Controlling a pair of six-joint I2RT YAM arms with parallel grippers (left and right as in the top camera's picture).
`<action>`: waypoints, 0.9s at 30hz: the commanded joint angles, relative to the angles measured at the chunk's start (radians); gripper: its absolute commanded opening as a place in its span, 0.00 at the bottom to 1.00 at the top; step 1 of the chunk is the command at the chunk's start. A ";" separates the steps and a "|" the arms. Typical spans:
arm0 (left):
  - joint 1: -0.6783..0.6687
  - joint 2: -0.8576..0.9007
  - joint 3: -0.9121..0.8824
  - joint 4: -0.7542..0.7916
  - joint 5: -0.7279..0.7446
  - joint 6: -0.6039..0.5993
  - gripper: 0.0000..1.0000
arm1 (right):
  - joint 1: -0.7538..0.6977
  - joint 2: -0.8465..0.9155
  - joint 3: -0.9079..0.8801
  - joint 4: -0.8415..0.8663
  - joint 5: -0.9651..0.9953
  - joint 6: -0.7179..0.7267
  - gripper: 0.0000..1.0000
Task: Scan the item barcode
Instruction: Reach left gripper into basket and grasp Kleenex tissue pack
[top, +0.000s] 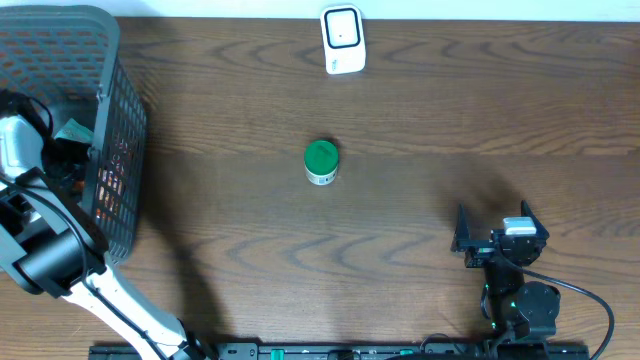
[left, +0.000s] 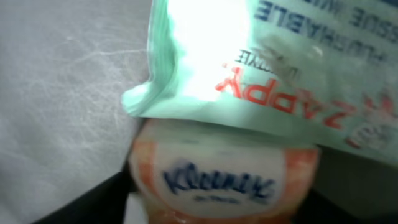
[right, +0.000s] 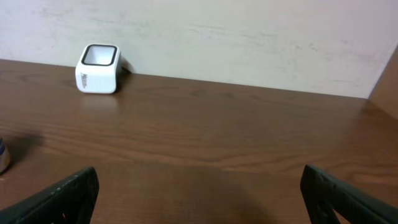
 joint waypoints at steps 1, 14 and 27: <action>-0.016 0.034 0.017 -0.026 -0.040 0.005 0.61 | -0.013 -0.004 -0.002 -0.003 -0.002 0.015 0.99; -0.016 -0.158 0.256 -0.267 -0.044 0.047 0.57 | -0.013 -0.004 -0.002 -0.003 -0.002 0.015 0.99; -0.325 -0.629 0.284 -0.347 -0.029 -0.035 0.57 | -0.013 -0.004 -0.002 -0.003 -0.002 0.016 0.99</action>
